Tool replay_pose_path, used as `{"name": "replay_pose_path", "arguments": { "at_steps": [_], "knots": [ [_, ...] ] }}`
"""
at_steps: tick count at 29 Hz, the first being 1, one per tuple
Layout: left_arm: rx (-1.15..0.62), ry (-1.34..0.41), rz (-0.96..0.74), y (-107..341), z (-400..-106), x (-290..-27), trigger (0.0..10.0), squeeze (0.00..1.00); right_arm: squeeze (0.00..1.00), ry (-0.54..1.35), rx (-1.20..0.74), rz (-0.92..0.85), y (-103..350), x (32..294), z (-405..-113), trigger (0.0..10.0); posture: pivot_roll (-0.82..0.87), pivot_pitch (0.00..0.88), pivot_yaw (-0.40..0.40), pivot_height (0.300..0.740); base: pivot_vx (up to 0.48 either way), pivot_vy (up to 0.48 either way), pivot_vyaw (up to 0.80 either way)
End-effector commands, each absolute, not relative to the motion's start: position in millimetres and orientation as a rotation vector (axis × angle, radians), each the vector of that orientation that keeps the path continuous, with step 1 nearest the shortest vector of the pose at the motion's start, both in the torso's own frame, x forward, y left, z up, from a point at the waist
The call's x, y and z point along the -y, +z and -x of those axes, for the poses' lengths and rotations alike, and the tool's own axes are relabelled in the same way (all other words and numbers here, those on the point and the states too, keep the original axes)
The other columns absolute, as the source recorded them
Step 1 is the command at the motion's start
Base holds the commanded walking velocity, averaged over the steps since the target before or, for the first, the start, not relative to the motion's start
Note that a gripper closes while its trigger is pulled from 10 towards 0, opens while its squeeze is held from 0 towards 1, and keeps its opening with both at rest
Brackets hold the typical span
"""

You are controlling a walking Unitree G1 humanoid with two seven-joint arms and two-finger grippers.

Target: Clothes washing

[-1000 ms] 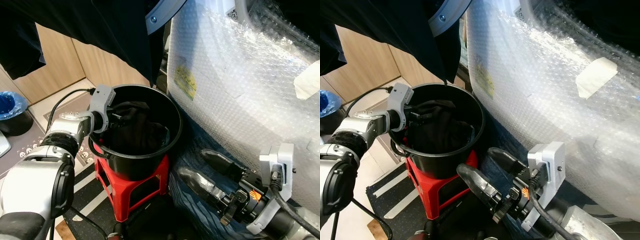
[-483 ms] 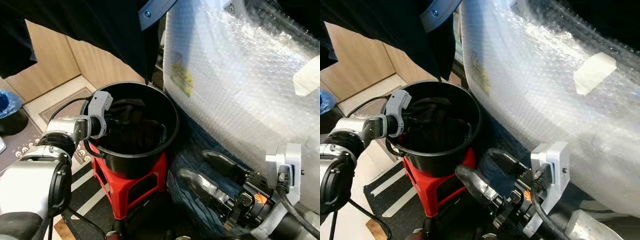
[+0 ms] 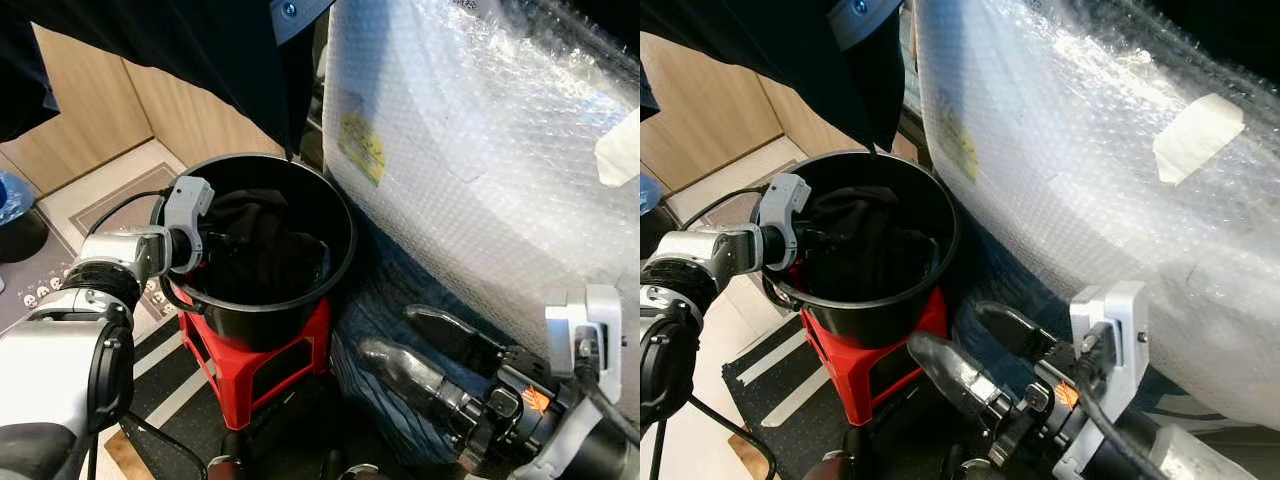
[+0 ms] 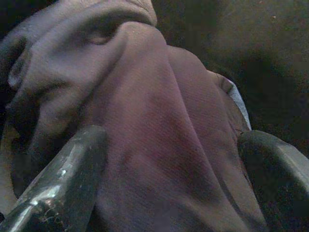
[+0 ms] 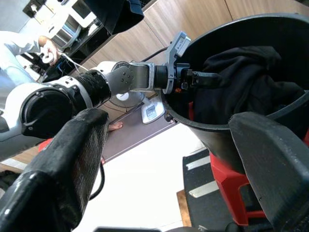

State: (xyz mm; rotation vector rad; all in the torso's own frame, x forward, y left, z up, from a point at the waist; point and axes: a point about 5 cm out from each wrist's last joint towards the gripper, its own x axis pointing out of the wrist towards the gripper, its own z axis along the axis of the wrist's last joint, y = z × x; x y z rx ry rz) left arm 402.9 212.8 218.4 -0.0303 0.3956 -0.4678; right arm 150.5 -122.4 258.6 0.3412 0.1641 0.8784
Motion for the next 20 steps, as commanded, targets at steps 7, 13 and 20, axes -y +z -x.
{"name": "replay_pose_path", "arguments": {
  "at_steps": [7,13,20],
  "knots": [
    [-0.494,-0.478,0.122,203,-394,-223,4.6,0.00,0.00,0.918,-0.189,-0.340,265,118,-142,10.0,-0.19,0.550,-0.106,0.740,0.000,0.000,0.00],
    [-0.520,-0.508,0.147,200,-391,-225,0.0,0.00,0.00,0.919,-0.198,-0.342,268,117,-142,10.0,-0.19,0.561,-0.111,0.740,0.000,0.000,0.00],
    [-0.518,-0.490,0.147,202,-390,-230,0.0,0.00,0.00,0.919,-0.208,-0.348,271,116,-142,10.0,-0.19,0.565,-0.116,0.740,0.000,0.000,0.00]
  ]
}}
